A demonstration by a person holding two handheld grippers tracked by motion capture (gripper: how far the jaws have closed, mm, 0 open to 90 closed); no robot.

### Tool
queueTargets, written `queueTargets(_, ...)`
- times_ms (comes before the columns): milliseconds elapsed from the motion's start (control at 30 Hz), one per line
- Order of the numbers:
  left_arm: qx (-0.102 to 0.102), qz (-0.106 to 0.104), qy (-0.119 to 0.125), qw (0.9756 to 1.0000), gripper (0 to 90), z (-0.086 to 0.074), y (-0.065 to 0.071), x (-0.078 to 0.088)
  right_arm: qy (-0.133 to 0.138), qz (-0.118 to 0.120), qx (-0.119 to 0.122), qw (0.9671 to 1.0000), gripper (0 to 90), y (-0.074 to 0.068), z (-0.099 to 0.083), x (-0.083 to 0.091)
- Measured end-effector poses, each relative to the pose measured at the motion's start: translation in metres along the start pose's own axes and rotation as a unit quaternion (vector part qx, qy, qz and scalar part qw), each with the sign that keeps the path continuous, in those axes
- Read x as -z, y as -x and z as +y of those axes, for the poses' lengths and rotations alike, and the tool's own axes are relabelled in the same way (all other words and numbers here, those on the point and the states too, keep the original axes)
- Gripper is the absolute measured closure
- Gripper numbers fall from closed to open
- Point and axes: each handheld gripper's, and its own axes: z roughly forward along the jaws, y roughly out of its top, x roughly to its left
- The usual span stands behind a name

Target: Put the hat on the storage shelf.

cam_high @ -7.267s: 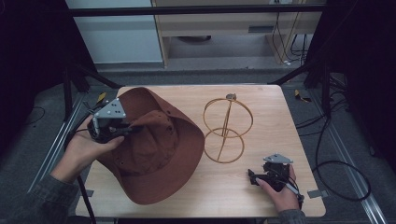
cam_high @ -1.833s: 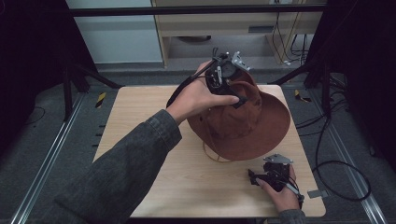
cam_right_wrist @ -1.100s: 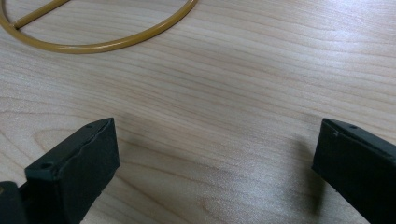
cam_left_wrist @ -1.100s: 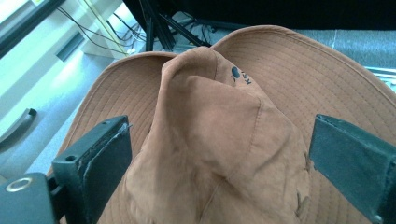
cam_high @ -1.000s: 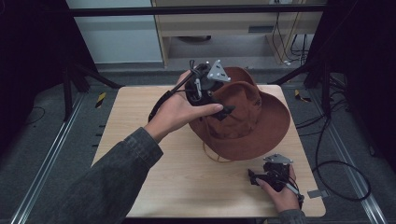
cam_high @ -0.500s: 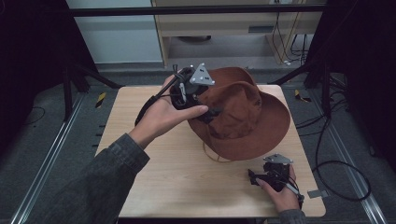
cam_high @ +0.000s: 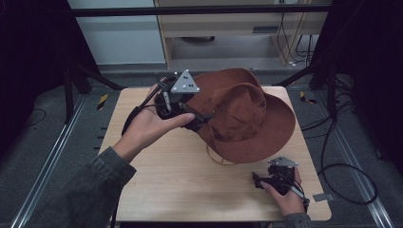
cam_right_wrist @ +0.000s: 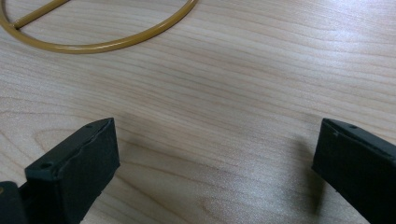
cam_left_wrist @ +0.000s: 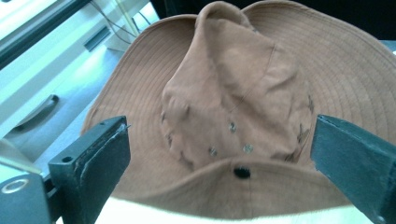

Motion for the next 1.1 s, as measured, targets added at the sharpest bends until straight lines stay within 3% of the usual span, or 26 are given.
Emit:
queueTargets(500,0.019,0.000,0.000,0.9998,4.9,-0.036,0.000,0.036,0.000,0.001,0.000,1.0000,0.5,0.000,0.000,0.000)
queueTargets(667,0.033,0.002,-0.005,0.9994,4.7,-0.068,0.001,0.042,-0.001,0.001,0.000,1.0000,0.5,0.000,0.000,0.000)
queueTargets(700,0.033,0.002,-0.005,0.9994,4.7,-0.068,0.001,0.042,-0.001,0.001,0.000,1.0000,0.5,0.000,0.000,0.000)
queueTargets(933,0.061,0.014,-0.015,0.9979,4.6,-0.117,-0.001,0.043,-0.001,0.001,0.000,1.0000,0.5,0.000,0.000,0.000)
queueTargets(967,0.061,0.014,-0.015,0.9979,4.6,-0.117,-0.001,0.043,-0.001,0.001,0.000,1.0000,0.5,0.000,0.000,0.000)
queueTargets(1000,0.074,0.014,-0.011,0.9971,4.6,-0.127,-0.002,0.043,-0.001,0.001,0.000,1.0000,0.5,0.000,0.000,0.000)
queueTargets(1100,0.070,0.019,-0.024,0.9971,4.4,-0.140,-0.003,0.043,-0.001,0.001,0.000,1.0000,0.5,0.000,0.000,0.000)
